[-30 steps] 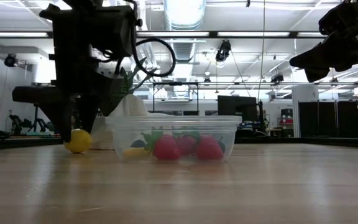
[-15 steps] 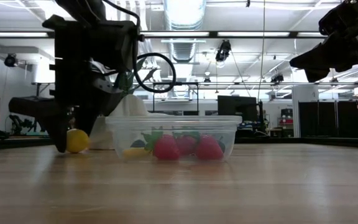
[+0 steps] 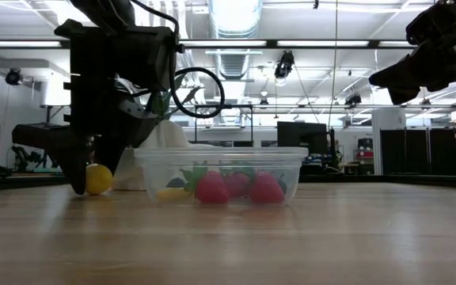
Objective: Pick and placing Produce into tupperware
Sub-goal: Put the lemon into the bin, then return to Home Position
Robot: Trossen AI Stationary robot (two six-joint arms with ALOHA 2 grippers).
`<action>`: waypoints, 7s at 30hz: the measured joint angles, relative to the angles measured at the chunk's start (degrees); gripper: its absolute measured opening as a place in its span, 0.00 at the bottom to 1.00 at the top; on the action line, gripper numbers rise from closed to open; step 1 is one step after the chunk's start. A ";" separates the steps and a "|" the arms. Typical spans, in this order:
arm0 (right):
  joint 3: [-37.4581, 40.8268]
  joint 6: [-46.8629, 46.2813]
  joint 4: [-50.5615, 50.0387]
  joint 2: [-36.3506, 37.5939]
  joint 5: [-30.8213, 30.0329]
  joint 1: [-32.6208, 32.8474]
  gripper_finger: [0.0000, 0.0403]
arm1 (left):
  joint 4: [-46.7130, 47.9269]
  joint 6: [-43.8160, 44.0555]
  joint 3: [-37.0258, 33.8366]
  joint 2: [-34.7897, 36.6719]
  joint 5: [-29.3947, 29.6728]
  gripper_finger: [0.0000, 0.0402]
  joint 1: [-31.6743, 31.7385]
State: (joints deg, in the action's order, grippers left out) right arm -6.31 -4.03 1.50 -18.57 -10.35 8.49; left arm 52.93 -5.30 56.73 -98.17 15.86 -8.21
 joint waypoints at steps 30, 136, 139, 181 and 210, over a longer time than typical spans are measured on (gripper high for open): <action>0.00 0.00 0.00 -0.02 0.00 0.00 0.02 | -0.02 0.39 0.00 0.06 0.11 0.47 0.00; 0.01 -3.17 -1.33 -0.13 0.24 0.01 0.02 | -47.90 5.24 -8.09 42.66 -5.87 0.57 -12.06; 0.00 -3.52 -1.33 -0.11 0.24 0.02 0.02 | -58.47 6.25 -17.43 45.16 -4.17 0.57 -12.88; 0.00 -0.61 5.36 -0.26 -0.21 0.00 0.02 | -60.09 2.03 -41.08 75.56 -2.08 0.57 -9.81; -3.87 7.35 -2.10 13.99 5.31 -0.26 0.02 | -59.22 -1.10 -45.64 84.87 2.50 0.57 -7.17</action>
State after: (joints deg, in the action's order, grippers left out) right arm -10.17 3.32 -0.60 -4.58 -5.04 8.23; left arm -6.29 -6.40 11.09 -13.30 18.35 -15.38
